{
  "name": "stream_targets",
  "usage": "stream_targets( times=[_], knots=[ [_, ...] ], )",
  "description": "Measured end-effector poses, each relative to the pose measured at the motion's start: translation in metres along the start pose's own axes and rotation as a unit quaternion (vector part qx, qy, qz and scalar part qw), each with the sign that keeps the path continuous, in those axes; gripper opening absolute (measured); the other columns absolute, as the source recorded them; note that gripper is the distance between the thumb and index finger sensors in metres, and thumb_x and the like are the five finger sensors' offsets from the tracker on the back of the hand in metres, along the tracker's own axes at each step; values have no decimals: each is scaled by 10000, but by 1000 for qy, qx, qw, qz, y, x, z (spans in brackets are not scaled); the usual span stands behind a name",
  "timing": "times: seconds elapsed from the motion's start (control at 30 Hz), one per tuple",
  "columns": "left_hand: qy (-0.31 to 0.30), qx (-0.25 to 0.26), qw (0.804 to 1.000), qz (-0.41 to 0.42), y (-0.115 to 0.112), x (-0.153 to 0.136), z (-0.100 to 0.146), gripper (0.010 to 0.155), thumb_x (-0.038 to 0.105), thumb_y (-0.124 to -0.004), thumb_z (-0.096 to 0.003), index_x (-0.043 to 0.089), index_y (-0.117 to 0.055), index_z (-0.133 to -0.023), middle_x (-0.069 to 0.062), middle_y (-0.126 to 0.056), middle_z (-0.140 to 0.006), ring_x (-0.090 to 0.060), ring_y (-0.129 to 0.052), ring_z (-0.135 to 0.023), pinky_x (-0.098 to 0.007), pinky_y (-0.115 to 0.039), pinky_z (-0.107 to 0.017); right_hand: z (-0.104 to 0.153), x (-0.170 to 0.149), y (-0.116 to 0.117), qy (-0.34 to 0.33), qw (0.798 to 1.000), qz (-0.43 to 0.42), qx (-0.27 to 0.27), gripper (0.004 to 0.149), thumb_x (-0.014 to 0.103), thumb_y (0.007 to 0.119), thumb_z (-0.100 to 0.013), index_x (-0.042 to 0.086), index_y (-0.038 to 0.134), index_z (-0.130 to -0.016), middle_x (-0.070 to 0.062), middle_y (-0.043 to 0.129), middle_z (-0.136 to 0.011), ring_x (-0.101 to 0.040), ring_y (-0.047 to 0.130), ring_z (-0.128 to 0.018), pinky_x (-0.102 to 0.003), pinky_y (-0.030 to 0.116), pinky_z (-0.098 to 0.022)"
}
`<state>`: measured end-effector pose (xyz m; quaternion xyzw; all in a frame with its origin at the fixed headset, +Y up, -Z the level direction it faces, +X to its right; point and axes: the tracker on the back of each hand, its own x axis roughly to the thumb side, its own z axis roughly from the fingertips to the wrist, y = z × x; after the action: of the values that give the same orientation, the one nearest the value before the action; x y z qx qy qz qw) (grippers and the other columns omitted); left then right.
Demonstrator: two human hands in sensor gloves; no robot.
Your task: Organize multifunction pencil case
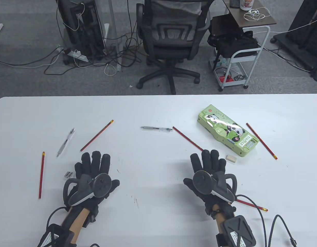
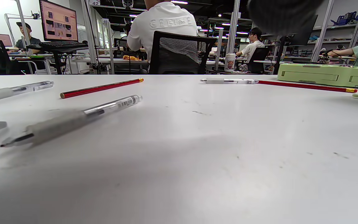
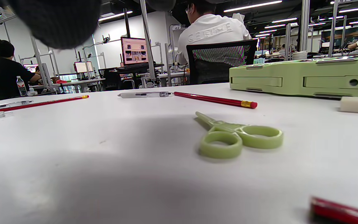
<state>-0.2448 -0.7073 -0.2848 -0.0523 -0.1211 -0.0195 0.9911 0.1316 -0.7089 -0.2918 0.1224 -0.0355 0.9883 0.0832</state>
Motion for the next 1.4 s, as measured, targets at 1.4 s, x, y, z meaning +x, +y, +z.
stream_targets(
  times=[1.4],
  knots=[
    [42, -11, 998, -38, 0, -12, -2, 945, 597, -632, -545, 123, -112, -1176, -320, -133, -1249, -674, -144, -1079, -825, -275, -684, -145, -201, 1, 216, 953, 0, 215, 1147, 569, 783, -399, 2, 55, -1079, -445, 115, -1059, -712, 178, -960, -783, 269, -670]
  ],
)
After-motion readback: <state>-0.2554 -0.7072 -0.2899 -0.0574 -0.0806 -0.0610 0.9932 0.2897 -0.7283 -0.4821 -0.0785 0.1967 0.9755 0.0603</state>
